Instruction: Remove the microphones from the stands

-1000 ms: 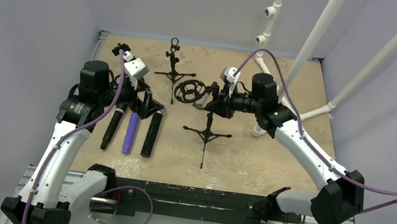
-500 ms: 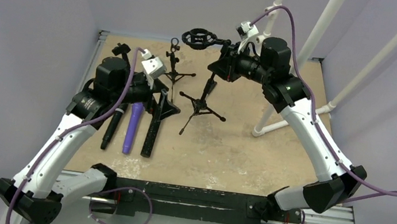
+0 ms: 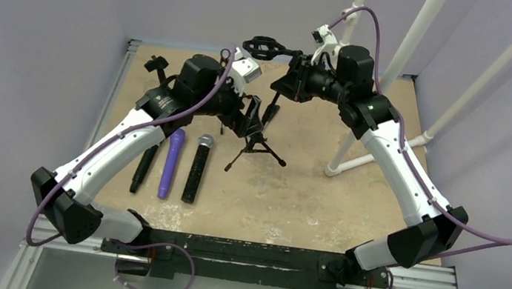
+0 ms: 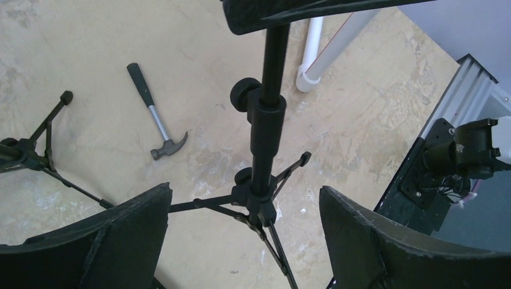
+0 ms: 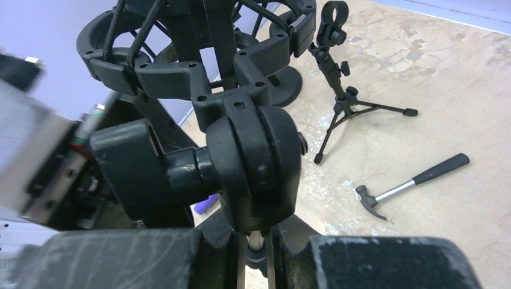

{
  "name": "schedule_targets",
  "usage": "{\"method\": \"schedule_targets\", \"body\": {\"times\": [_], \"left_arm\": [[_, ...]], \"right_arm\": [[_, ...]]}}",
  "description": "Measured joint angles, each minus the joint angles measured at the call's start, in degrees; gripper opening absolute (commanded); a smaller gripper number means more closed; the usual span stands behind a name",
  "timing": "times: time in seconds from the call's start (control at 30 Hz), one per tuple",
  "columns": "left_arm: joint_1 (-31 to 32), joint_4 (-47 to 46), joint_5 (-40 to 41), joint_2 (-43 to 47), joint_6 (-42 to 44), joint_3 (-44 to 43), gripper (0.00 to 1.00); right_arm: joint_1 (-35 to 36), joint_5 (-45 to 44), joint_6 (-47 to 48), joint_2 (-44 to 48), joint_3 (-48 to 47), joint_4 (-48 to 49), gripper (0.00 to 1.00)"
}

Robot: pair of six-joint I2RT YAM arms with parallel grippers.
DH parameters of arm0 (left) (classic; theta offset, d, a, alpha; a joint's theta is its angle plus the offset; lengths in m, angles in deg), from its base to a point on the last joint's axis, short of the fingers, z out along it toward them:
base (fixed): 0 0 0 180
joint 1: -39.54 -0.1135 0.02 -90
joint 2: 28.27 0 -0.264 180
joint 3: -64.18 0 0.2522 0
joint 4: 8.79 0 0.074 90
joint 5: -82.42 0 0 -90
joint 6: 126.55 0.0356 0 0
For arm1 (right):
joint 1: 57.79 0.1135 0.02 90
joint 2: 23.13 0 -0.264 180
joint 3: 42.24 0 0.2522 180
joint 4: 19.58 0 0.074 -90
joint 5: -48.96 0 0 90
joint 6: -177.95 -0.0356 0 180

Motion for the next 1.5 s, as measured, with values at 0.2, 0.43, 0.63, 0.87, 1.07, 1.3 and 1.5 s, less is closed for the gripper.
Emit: {"method": "schedule_targets", "body": {"times": [0.2, 0.43, 0.63, 0.87, 1.07, 1.3, 1.5], "left_arm": [[2.9, 1.3, 2.7, -5.2, -1.4, -1.7, 0.81], [7.0, 1.9, 5.8, -8.0, -1.3, -3.0, 0.59], [7.6, 2.2, 7.4, -9.9, -0.8, -3.9, 0.3], [7.5, 3.0, 8.3, -11.7, -0.7, -4.9, 0.0], [7.5, 3.3, 6.8, -11.7, 0.3, -4.8, 0.0], [4.4, 3.2, -6.0, -7.0, 1.3, -2.1, 0.0], [-3.5, -0.5, -22.5, -0.2, 0.3, 1.9, 0.0]], "right_arm": [[-0.7, 0.9, -2.5, 0.0, 0.2, 0.9, 0.0], [-1.2, 2.1, -4.3, 0.0, 0.6, 1.7, 0.0], [-1.8, 3.1, -5.7, 0.0, 1.5, 2.9, 0.0], [-2.3, 3.8, -6.7, 0.1, 2.9, 3.8, 0.0], [-2.4, 4.2, -6.8, 0.7, 3.7, 4.2, 0.41], [-3.0, 5.2, -2.6, 5.3, 6.6, 5.3, 0.7], [-2.7, 13.3, 3.3, 10.6, 12.9, 7.1, 0.67]]}}
